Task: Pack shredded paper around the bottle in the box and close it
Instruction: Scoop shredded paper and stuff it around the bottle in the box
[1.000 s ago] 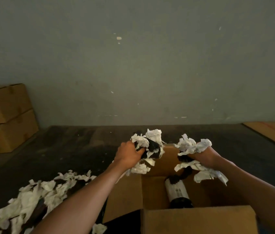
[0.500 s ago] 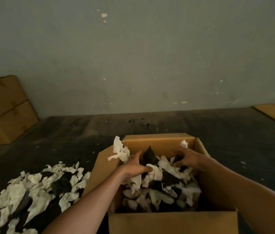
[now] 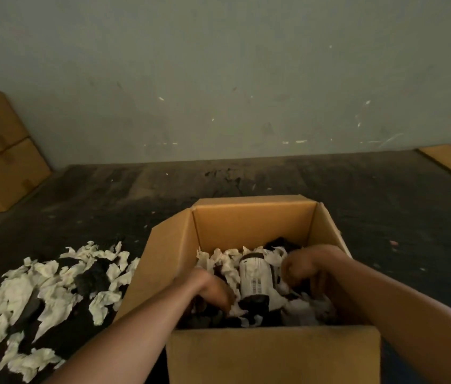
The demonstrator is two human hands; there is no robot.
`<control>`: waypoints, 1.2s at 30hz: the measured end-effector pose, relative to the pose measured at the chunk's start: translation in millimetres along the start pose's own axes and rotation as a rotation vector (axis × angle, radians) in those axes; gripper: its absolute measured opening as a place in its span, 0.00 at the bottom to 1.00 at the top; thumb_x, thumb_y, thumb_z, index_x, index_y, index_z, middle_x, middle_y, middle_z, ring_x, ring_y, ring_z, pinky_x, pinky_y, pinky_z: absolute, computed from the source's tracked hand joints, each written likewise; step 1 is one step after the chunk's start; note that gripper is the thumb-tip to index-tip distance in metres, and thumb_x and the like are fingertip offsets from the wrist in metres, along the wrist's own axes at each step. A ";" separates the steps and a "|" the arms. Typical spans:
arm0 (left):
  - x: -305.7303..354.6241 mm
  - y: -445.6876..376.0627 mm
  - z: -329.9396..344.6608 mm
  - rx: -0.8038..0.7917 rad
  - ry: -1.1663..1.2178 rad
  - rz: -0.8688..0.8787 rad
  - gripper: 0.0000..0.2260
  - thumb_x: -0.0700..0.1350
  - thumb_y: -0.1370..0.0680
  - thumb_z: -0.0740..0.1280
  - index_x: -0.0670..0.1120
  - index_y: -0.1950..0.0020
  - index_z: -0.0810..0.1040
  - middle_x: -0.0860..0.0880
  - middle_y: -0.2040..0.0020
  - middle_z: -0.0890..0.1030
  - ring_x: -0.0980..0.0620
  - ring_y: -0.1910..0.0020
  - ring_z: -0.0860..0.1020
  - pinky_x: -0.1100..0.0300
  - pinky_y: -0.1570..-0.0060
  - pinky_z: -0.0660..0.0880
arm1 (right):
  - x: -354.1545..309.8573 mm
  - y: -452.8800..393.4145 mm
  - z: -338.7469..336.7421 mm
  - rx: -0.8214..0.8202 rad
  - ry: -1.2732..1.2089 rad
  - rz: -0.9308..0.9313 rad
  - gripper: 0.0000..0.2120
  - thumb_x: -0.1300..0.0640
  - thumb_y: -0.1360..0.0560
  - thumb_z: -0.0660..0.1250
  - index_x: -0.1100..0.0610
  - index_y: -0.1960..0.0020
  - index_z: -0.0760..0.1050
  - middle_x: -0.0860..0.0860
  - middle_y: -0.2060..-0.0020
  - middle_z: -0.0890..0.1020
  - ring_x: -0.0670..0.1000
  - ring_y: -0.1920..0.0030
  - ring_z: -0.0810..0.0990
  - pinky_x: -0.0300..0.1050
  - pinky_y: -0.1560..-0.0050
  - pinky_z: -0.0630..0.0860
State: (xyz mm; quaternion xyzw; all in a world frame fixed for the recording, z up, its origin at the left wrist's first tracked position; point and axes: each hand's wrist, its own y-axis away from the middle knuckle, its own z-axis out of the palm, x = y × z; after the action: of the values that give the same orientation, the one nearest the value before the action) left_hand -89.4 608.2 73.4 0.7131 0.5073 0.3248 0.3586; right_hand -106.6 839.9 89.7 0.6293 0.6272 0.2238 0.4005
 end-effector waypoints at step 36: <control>2.8 -28.2 38.9 -0.049 0.025 -0.064 0.30 0.62 0.23 0.59 0.49 0.24 0.66 0.46 0.25 0.67 0.43 0.28 0.68 0.46 0.31 0.66 | 2.7 -15.7 55.9 -0.137 0.342 0.071 0.31 0.42 0.25 0.64 0.48 0.25 0.63 0.54 0.28 0.69 0.57 0.30 0.69 0.59 0.31 0.66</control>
State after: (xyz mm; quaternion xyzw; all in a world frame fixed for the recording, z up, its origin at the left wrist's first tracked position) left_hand -70.3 610.2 29.3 0.6835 0.5262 0.3345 0.3795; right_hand -72.0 828.3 44.5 0.5751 0.6468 0.3839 0.3218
